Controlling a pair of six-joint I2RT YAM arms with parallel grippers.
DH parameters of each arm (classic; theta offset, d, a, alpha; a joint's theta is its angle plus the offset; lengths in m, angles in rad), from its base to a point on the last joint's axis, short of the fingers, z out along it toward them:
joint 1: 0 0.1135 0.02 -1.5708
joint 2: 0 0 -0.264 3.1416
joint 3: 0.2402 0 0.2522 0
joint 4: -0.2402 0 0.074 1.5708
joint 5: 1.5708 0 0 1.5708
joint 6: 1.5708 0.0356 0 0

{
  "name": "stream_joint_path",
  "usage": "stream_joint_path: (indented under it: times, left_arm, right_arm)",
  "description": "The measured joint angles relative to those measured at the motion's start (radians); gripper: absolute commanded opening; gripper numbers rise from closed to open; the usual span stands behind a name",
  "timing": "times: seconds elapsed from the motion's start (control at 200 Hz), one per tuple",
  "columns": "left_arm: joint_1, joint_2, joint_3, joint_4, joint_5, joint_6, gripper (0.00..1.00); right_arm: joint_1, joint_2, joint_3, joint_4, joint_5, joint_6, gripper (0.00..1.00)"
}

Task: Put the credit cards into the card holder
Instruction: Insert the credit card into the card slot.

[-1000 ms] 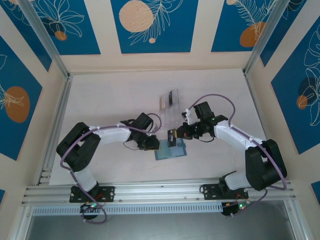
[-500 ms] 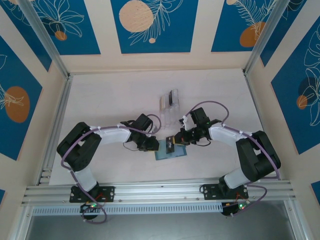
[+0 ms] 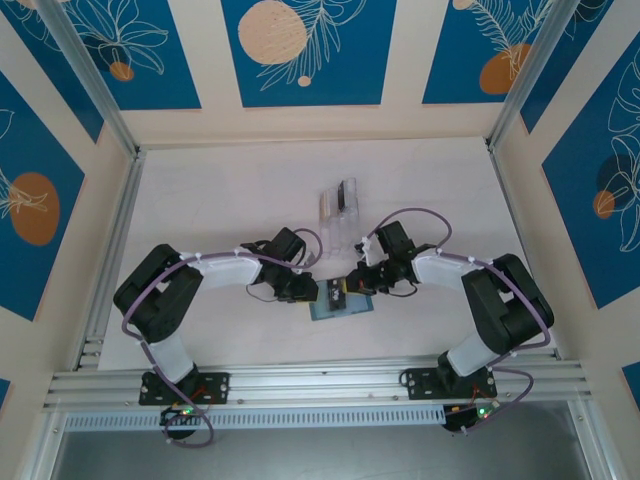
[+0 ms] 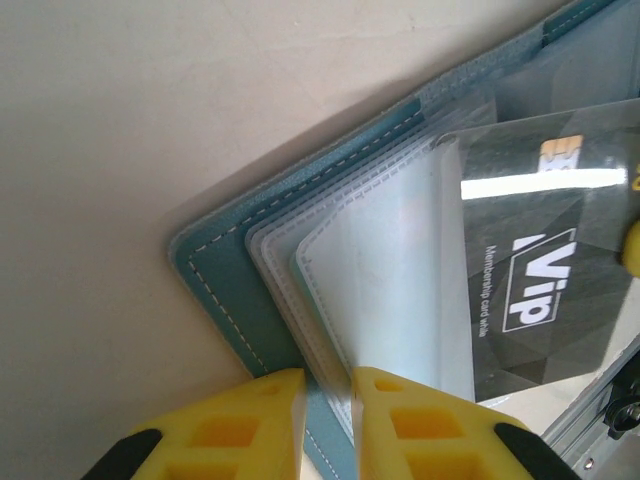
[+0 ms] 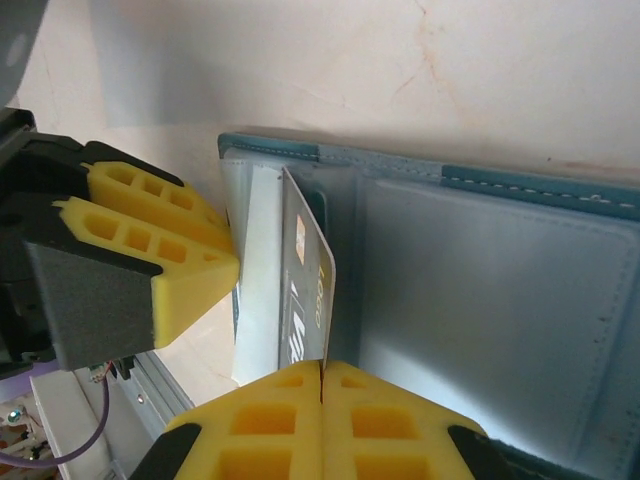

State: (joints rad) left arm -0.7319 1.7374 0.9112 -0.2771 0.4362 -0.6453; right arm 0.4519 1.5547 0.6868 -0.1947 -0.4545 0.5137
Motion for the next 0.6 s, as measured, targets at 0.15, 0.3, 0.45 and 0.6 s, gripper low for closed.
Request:
stream_joint_path:
  times: [0.15,0.3,0.45,0.6]
  left_arm:
    - [0.000,0.000,0.000,0.000,0.000,0.000,0.19]
    - [0.003,0.002,0.000,0.006,0.008,-0.003,0.19]
    - [0.008,0.005,0.000,0.008,0.016,-0.002,0.19]
    - [0.009,0.005,0.000,0.008,0.023,-0.002,0.19]
  right_arm:
    - [0.008,0.007,-0.002,0.006,-0.008,0.003,0.00]
    - [0.021,0.021,0.000,0.008,-0.024,0.003,0.00]
    - [0.040,0.074,0.008,0.008,-0.029,0.003,0.00]
    - [0.040,0.095,0.028,0.008,-0.028,0.003,0.00]
